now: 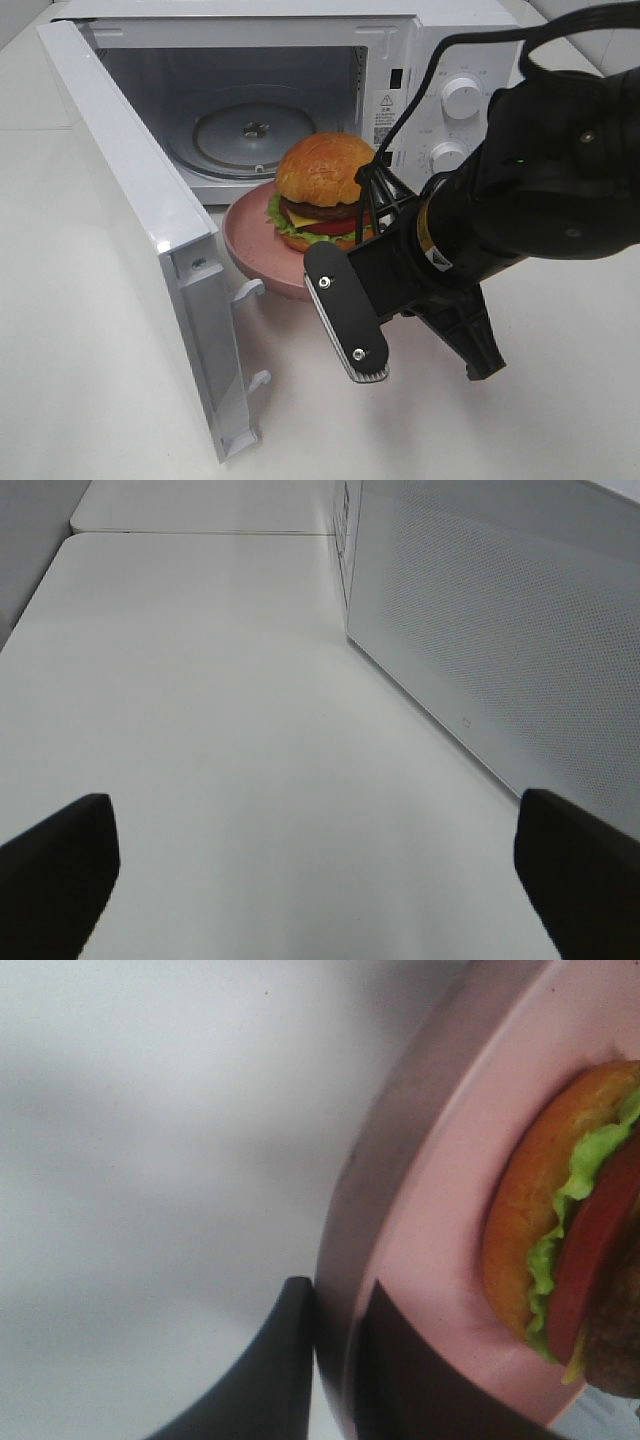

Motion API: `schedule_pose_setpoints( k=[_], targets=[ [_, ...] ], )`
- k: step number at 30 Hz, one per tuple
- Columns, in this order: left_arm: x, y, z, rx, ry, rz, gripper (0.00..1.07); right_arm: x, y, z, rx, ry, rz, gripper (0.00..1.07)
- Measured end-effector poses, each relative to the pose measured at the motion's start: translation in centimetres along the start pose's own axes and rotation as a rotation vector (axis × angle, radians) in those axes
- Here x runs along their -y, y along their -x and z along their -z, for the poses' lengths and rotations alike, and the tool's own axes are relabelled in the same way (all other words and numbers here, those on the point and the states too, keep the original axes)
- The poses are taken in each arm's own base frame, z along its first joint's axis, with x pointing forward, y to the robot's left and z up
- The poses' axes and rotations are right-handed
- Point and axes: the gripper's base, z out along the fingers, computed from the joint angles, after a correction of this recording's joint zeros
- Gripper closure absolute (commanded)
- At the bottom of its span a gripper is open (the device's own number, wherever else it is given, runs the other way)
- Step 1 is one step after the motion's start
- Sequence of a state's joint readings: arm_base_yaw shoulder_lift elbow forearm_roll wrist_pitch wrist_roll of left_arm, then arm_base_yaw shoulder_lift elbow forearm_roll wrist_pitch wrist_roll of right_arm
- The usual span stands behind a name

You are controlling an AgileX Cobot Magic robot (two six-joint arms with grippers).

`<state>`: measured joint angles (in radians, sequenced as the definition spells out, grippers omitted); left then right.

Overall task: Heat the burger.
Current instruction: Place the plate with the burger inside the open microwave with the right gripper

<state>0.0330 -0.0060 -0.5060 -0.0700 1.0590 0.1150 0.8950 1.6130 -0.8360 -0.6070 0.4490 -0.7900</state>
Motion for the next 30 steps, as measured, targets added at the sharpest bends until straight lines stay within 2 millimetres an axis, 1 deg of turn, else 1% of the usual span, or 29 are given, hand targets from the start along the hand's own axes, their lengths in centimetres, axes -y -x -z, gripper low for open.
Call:
schedule_pose_setpoints(
  k=[2, 5, 7, 9, 10, 15, 16, 17, 19, 23, 25, 26, 27, 28, 29, 30],
  targets=[
    [0.0, 0.0, 0.0, 0.000, 0.000, 0.000, 0.05, 0.1, 0.1, -0.7, 0.016, -0.009, 0.037, 1.02],
    [0.0, 0.0, 0.0, 0.000, 0.000, 0.000, 0.05, 0.2, 0.0, -0.9, 0.020, -0.011, 0.037, 1.02],
    [0.0, 0.0, 0.0, 0.000, 0.000, 0.000, 0.05, 0.4, -0.4, -1.7, 0.031, -0.017, 0.026, 1.02],
    [0.0, 0.0, 0.0, 0.000, 0.000, 0.000, 0.05, 0.4, -0.5, -1.8, 0.033, -0.019, 0.030, 1.02],
    [0.0, 0.0, 0.0, 0.000, 0.000, 0.000, 0.05, 0.4, -0.6, -2.2, 0.033, -0.015, 0.031, 1.02],
    [0.0, 0.0, 0.0, 0.000, 0.000, 0.000, 0.05, 0.6, -0.6, -3.2, 0.036, -0.005, 0.029, 1.01],
    [0.0, 0.0, 0.0, 0.000, 0.000, 0.000, 0.05, 1.0, -0.5, -3.7, 0.037, -0.003, 0.030, 1.02],
    [0.0, 0.0, 0.0, 0.000, 0.000, 0.000, 0.05, 1.0, -0.5, -3.7, 0.037, -0.003, 0.030, 1.02],
    [0.0, 0.0, 0.0, 0.000, 0.000, 0.000, 0.05, 1.8, -0.4, -4.2, 0.037, -0.011, 0.024, 1.02],
    [0.0, 0.0, 0.0, 0.000, 0.000, 0.000, 0.05, 2.6, -0.2, -4.5, 0.044, -0.027, 0.028, 1.02],
    [0.0, 0.0, 0.0, 0.000, 0.000, 0.000, 0.05, 3.4, -0.1, -4.8, 0.048, -0.043, 0.035, 1.02],
    [0.0, 0.0, 0.0, 0.000, 0.000, 0.000, 0.05, 3.4, -0.1, -4.8, 0.048, -0.043, 0.035, 1.02],
    [0.0, 0.0, 0.0, 0.000, 0.000, 0.000, 0.05, 4.1, 0.1, -4.9, 0.051, -0.056, 0.039, 1.01],
    [0.0, 0.0, 0.0, 0.000, 0.000, 0.000, 0.05, 4.1, 0.1, -4.9, 0.051, -0.056, 0.039, 1.01],
    [0.0, 0.0, 0.0, 0.000, 0.000, 0.000, 0.05, 4.9, 0.3, -5.1, 0.054, -0.072, 0.037, 1.01],
    [0.0, 0.0, 0.0, 0.000, 0.000, 0.000, 0.05, 5.2, 0.4, -5.2, 0.054, -0.077, 0.035, 1.01]
  ],
)
